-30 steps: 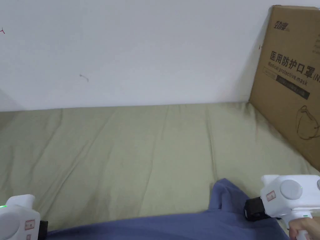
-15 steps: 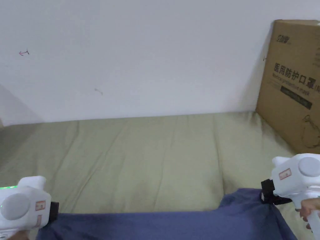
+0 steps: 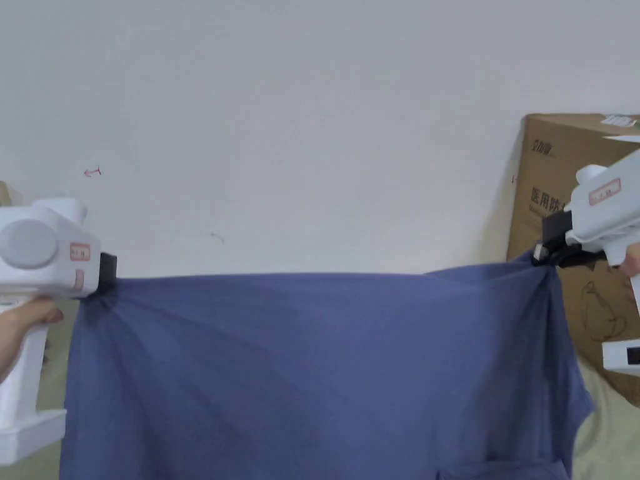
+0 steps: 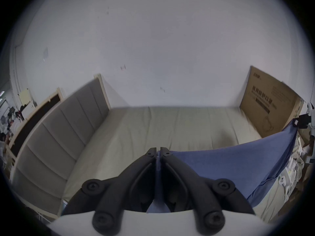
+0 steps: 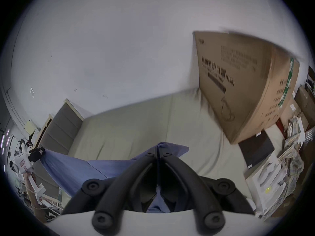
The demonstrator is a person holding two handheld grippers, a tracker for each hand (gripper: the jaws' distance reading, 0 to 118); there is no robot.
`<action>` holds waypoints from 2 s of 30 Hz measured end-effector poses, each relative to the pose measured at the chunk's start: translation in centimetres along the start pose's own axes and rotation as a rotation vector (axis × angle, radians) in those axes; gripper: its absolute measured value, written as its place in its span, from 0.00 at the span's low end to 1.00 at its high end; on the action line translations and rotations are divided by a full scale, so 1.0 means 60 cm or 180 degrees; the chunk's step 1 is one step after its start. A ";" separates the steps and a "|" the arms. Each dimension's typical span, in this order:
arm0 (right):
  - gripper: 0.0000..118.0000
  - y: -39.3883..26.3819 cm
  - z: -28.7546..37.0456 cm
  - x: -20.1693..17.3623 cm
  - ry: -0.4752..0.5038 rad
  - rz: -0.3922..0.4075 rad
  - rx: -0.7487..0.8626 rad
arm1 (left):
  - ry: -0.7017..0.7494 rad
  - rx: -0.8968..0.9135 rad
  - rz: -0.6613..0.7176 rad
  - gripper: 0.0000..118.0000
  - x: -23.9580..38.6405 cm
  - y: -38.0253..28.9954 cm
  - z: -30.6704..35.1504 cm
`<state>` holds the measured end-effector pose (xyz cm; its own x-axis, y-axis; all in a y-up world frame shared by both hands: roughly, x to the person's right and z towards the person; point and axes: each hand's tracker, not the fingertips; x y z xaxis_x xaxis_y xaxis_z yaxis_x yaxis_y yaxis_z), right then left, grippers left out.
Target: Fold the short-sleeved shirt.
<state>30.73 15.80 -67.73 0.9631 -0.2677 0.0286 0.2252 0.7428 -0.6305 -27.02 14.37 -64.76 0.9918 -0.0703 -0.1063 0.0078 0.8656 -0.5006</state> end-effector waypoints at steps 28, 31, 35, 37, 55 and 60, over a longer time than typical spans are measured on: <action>0.01 0.271 0.207 -0.190 -0.0022 0.0085 0.0888 | 0.0359 0.0538 0.0129 0.01 -0.030 0.228 0.037; 0.01 0.212 0.121 -0.166 -0.0222 0.0102 0.0539 | 0.0302 0.0189 0.0070 0.01 -0.014 0.143 -0.024; 0.01 0.101 -0.031 -0.111 -0.0306 -0.0107 -0.0006 | 0.0265 -0.0335 0.0167 0.01 0.007 0.016 -0.124; 0.01 0.048 -0.115 -0.077 -0.0370 -0.0195 -0.0274 | 0.0262 -0.0523 0.0131 0.01 0.021 -0.053 -0.169; 0.01 -0.308 -0.323 0.084 -0.0345 -0.0401 -0.1085 | 0.0115 -0.1073 0.0516 0.01 0.001 -0.420 -0.239; 0.01 -0.408 -0.146 0.090 -0.0130 -0.0377 -0.0767 | 0.0011 -0.0870 0.0221 0.01 -0.019 -0.473 -0.087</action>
<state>29.13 -9.25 -58.94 0.9383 -0.3154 0.1415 0.2998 0.5389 -0.7872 -29.03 -12.69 -54.93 0.9883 -0.0176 -0.1512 -0.0954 0.7026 -0.7052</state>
